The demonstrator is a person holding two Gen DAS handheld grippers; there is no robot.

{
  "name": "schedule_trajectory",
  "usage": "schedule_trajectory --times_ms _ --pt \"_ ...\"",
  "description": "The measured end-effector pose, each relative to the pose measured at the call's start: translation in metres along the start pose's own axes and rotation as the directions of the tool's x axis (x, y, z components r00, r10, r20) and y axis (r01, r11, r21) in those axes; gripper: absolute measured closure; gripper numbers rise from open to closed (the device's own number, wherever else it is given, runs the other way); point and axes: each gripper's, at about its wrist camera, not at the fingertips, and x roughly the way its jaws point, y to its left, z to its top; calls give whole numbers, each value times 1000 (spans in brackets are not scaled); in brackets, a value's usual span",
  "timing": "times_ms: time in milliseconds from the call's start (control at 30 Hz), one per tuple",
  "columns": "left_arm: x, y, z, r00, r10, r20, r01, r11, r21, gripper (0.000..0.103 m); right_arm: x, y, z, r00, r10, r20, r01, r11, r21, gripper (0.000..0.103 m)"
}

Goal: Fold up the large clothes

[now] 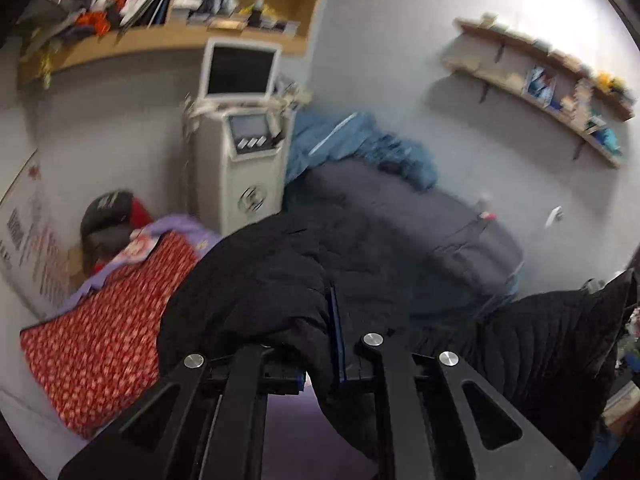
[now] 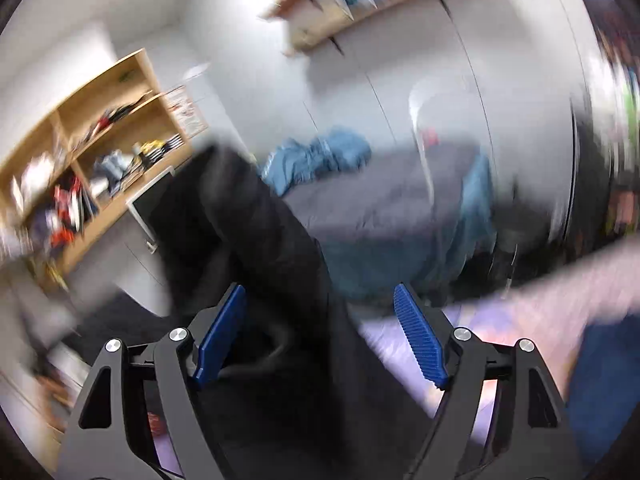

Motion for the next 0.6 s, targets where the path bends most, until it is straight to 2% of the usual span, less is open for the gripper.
schedule_trajectory --times_ms 33,67,100,133,167,200,267,300,333,400,500,600 --pt "30 17 -19 996 40 -84 -44 998 -39 82 14 -10 -18 998 -13 -67 16 999 40 27" --pt "65 36 -44 980 54 -191 -75 992 -103 78 24 -18 -34 993 -16 -121 23 998 57 27" --pt "87 49 -67 966 51 -254 -86 988 -129 68 30 -23 -55 986 -18 -168 28 998 60 27" --pt "107 58 -89 948 61 -312 -106 986 -131 60 32 -25 -72 978 -25 -206 37 998 53 27" --pt "125 67 -115 918 107 -381 -163 980 -116 48 35 -29 -99 967 -53 -251 62 998 27 27" --pt "134 73 -135 896 150 -417 -206 974 -92 45 35 -31 -121 956 -88 -279 90 996 -5 27" --pt "141 77 -168 870 175 -461 -225 973 -56 37 36 -41 -155 928 -159 -336 140 987 -81 27" --pt "140 78 -181 863 171 -475 -222 974 -52 28 34 -47 -171 914 -201 -352 168 978 -123 27" --pt "137 78 -189 864 167 -474 -216 975 -51 22 30 -56 -185 898 -260 -355 216 963 -159 27" --pt "124 75 -207 874 168 -456 -200 979 -24 16 22 -76 -203 878 -314 -361 272 949 -162 27" --pt "106 64 -219 873 168 -457 -174 984 30 13 12 -105 -209 855 -351 -382 342 935 -95 27" --pt "103 52 -228 864 146 -483 -134 989 61 11 4 -119 -212 850 -350 -393 369 929 -28 27"
